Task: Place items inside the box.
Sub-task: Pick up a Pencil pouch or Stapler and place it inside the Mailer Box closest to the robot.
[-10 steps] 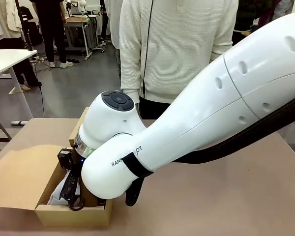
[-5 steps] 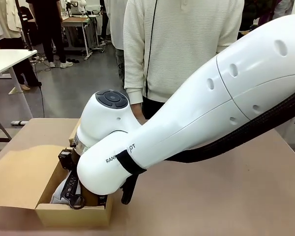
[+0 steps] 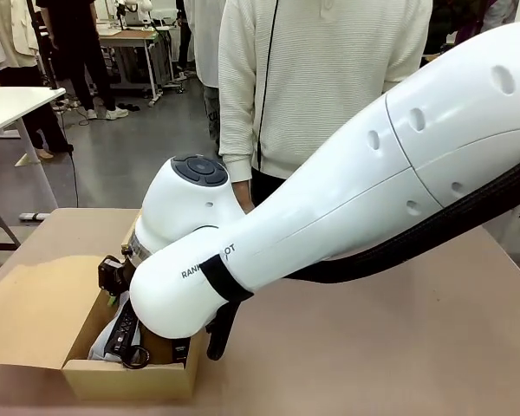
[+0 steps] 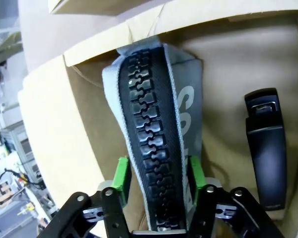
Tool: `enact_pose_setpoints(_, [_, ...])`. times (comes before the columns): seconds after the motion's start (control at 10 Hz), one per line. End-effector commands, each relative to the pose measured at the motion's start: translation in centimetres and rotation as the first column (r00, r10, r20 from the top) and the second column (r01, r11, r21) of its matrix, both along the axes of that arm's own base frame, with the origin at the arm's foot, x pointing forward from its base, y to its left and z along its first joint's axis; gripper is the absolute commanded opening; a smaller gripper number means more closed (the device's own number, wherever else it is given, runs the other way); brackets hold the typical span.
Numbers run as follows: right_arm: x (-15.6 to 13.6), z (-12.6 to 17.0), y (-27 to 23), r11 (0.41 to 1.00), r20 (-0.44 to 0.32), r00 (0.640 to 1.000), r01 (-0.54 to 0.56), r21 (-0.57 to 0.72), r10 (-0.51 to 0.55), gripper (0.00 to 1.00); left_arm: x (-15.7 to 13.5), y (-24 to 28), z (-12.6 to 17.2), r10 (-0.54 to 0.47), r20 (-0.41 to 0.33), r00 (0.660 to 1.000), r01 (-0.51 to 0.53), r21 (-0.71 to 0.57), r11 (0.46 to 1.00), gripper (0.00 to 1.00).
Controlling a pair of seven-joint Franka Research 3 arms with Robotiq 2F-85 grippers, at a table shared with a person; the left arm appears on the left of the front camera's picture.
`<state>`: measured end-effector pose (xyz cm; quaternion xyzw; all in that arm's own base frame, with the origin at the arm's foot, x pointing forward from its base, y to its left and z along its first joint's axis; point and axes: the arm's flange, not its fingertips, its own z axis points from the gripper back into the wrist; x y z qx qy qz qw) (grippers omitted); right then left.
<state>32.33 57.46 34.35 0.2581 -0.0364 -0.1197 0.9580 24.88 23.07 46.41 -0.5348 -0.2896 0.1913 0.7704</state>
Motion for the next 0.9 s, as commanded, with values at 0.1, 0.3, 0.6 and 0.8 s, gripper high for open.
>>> enact_pose_setpoints(0.1, [-0.2,2.2,-3.1,0.997,-0.019,1.0,-0.022,0.067,0.024,1.0,-0.1,-0.2,-0.1,-0.003,0.026,1.0,0.003,-0.007,1.0,1.0])
enact_pose_setpoints(0.3, [-0.4,3.4,-5.6,0.998,-0.023,1.0,-0.012,0.054,0.014,1.0,-0.1,-0.2,-0.1,-0.003,0.026,1.0,0.003,-0.007,1.0,1.0])
enact_pose_setpoints(0.6, [-0.9,4.1,-8.3,0.992,-0.049,0.995,-0.083,0.092,0.088,1.0,-0.1,-0.2,-0.1,-0.003,0.026,1.0,0.003,-0.007,1.0,1.0])
enact_pose_setpoints(0.8, [-0.7,3.7,-5.8,0.998,-0.027,0.999,-0.034,0.053,0.036,1.0,-0.1,-0.2,-0.1,-0.003,0.026,1.0,0.003,-0.007,1.0,1.0])
